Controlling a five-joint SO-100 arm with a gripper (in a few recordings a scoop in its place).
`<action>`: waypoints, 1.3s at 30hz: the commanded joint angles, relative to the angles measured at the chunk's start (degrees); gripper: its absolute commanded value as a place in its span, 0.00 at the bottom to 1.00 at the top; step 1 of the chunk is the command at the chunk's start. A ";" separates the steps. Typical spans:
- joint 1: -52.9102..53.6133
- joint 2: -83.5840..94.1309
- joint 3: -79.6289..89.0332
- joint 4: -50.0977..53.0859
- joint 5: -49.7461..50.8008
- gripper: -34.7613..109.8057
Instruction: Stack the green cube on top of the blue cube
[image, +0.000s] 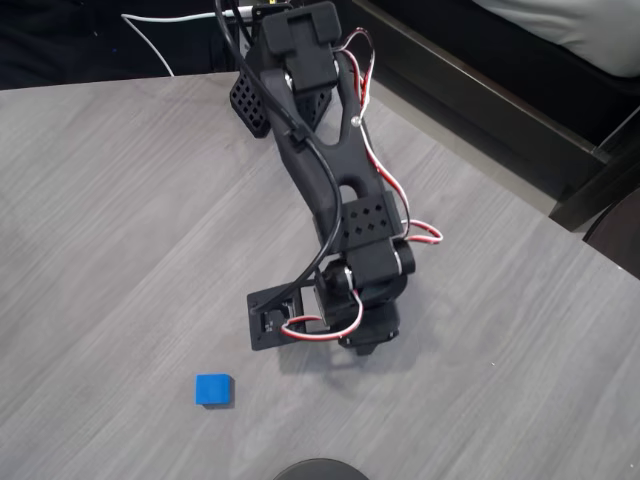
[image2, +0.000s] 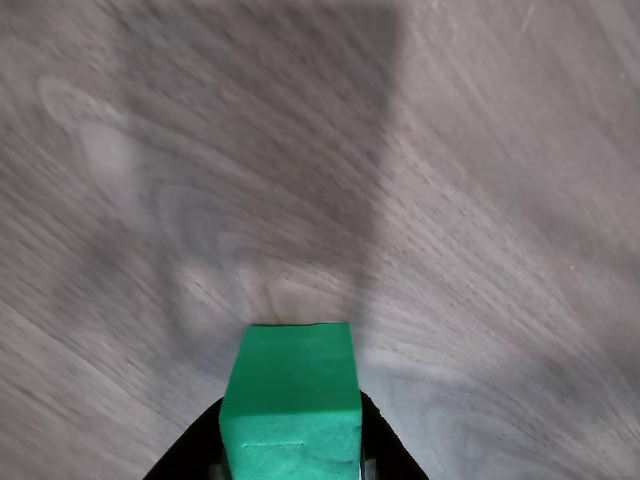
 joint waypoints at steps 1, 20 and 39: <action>1.23 1.05 -2.64 1.23 0.35 0.24; 22.24 11.69 -7.91 4.66 -11.87 0.24; 28.12 -2.81 -23.20 5.89 -16.79 0.24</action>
